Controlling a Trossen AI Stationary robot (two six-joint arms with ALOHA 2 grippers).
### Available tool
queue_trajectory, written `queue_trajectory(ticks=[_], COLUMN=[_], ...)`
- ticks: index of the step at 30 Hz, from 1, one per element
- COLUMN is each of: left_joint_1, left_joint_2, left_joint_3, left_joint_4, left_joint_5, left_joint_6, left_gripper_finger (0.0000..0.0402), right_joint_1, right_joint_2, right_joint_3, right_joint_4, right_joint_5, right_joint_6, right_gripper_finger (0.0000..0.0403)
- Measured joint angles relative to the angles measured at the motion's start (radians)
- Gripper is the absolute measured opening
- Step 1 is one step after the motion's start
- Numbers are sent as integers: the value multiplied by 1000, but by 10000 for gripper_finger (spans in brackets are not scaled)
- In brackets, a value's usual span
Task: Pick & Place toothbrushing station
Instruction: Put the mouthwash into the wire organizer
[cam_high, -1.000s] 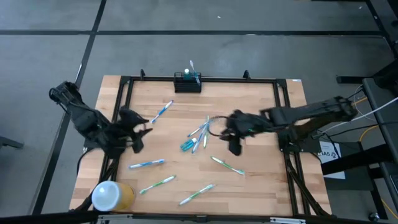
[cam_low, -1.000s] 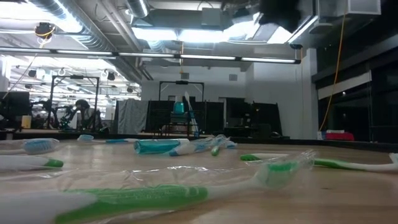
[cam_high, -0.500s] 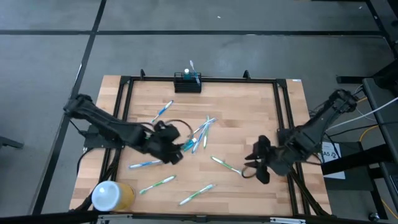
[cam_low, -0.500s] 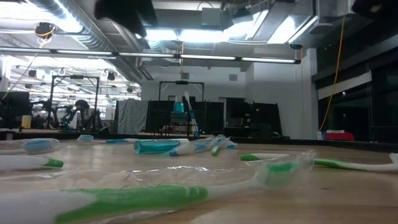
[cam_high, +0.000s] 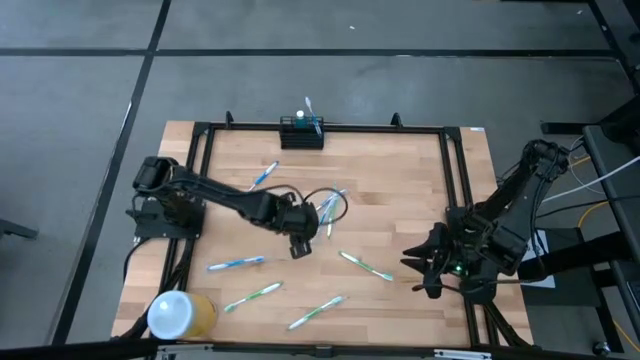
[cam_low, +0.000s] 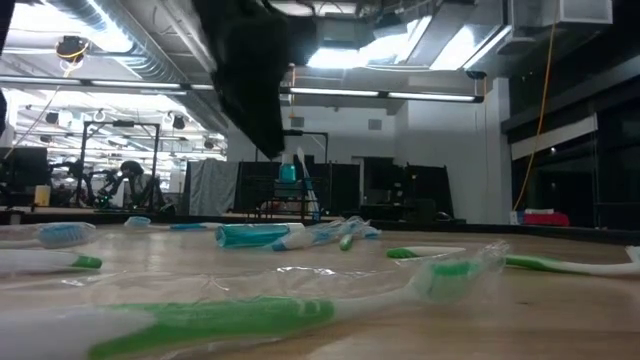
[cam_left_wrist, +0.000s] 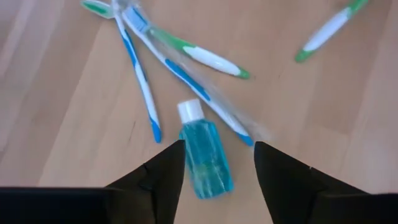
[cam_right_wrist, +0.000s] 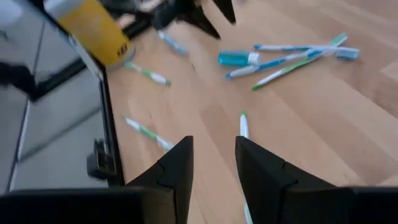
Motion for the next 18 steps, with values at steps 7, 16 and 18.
queue_trajectory(ticks=[7, 16, 18], left_joint_1=[112, 124, 129], left_joint_2=[48, 142, 162], left_joint_3=[1, 0, 0], left_joint_4=[101, 128, 147], left_joint_5=[112, 175, 187], left_joint_6=[47, 48, 54], left_gripper_finger=[215, 206, 207], right_joint_1=[8, 8, 8], right_joint_2=[1, 1, 1], right_joint_3=[0, 0, 0], right_joint_4=[1, 1, 2], right_joint_5=[49, 45, 45], right_joint_6=[45, 68, 75], right_gripper_finger=[120, 120, 120])
